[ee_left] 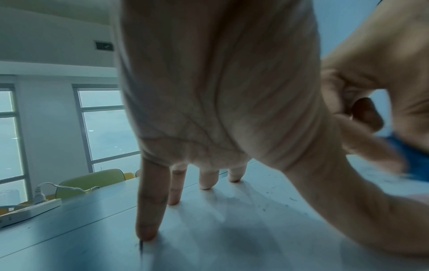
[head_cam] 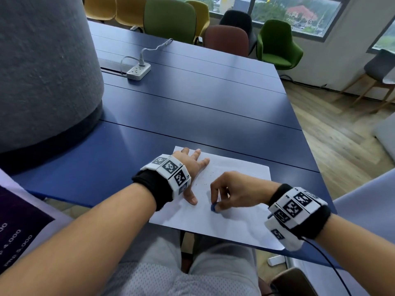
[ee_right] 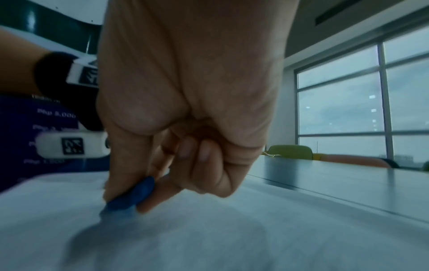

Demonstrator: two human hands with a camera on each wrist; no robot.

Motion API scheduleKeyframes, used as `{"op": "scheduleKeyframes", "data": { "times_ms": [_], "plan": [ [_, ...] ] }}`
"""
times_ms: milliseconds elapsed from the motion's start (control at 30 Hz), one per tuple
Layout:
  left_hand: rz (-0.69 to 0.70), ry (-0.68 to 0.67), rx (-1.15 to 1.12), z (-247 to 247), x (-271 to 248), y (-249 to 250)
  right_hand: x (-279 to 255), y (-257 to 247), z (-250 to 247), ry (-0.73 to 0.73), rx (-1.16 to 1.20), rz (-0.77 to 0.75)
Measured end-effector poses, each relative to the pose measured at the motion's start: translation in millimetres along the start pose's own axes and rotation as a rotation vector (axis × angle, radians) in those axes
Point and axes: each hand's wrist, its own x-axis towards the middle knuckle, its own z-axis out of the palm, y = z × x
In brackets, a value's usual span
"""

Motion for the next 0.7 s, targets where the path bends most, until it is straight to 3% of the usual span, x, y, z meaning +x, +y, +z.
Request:
{"op": "scheduleKeyframes", "data": {
  "times_ms": [100,233,367,500,700],
  "plan": [
    [0.004,-0.003,-0.009,0.9,1.5,-1.0,3.1,4.4,-1.2,0.118,0.019,0.019],
    [-0.008,0.005,-0.007,1.7,1.6,-0.6,-2.1,-3.8,3.1,-0.018,-0.024,0.005],
    [-0.002,0.007,-0.011,2.3,2.0,-0.8,3.2,-1.5,-2.5,0.102,-0.011,0.059],
    [-0.008,0.019,-0.027,4.2,3.4,-1.8,-10.2,-3.3,9.1,0.09,-0.053,0.054],
    [-0.009,0.023,-0.05,2.7,2.2,-2.0,-58.9,16.5,37.2,0.475,-0.052,0.28]
  ]
}}
